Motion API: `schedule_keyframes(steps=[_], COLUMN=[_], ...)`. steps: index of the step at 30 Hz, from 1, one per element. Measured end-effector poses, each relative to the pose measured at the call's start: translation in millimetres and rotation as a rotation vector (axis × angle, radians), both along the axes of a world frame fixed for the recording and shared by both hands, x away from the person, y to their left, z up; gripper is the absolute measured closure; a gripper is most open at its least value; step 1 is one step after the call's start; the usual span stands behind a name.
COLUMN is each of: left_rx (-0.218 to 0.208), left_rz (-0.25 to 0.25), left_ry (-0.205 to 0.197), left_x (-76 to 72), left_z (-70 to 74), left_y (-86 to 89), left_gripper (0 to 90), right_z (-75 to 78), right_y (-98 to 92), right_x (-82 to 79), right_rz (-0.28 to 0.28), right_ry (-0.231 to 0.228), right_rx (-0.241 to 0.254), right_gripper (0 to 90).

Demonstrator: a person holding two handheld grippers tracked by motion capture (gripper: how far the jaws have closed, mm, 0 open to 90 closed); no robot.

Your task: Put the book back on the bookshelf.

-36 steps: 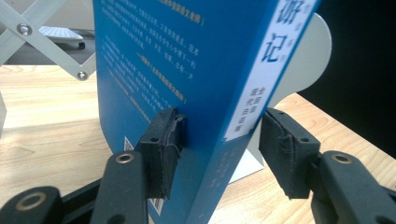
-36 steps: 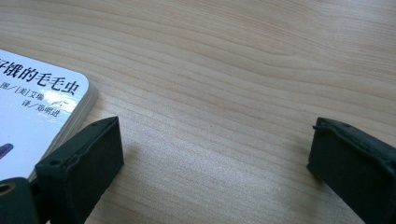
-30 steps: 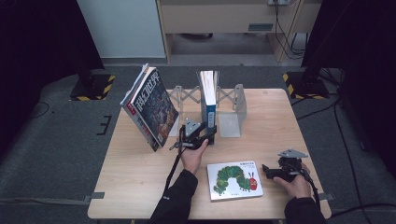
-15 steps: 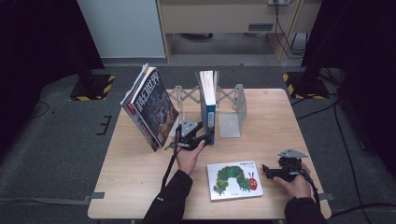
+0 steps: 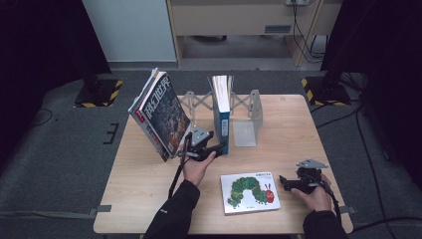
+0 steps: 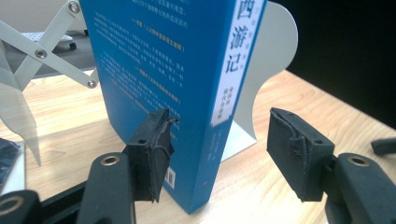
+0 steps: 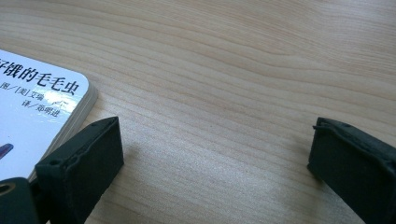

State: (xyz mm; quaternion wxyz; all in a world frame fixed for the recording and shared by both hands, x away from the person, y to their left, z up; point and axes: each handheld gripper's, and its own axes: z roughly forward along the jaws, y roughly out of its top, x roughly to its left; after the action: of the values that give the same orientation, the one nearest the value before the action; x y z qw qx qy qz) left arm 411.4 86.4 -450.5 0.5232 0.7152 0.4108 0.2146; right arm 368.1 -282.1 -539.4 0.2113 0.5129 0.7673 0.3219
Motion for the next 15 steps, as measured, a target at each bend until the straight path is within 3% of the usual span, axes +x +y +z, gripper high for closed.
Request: schedule_keyframes(steps=[7,15], left_rx=[0.056,0.071], left_rz=[-0.050,-0.107], left_ry=[0.007,0.066], left_x=[-12.1,-28.4], left_z=[2.6,-4.7], left_y=[4.3,13.5], left_gripper=[36.9,36.0], right_z=[0.0,0.0], right_y=[0.0,0.0], right_x=[0.0,-0.1], right_rz=[0.000,0.000], right_ry=[0.000,0.000], right_rx=[0.000,-0.001], right_gripper=[3.3,3.3])
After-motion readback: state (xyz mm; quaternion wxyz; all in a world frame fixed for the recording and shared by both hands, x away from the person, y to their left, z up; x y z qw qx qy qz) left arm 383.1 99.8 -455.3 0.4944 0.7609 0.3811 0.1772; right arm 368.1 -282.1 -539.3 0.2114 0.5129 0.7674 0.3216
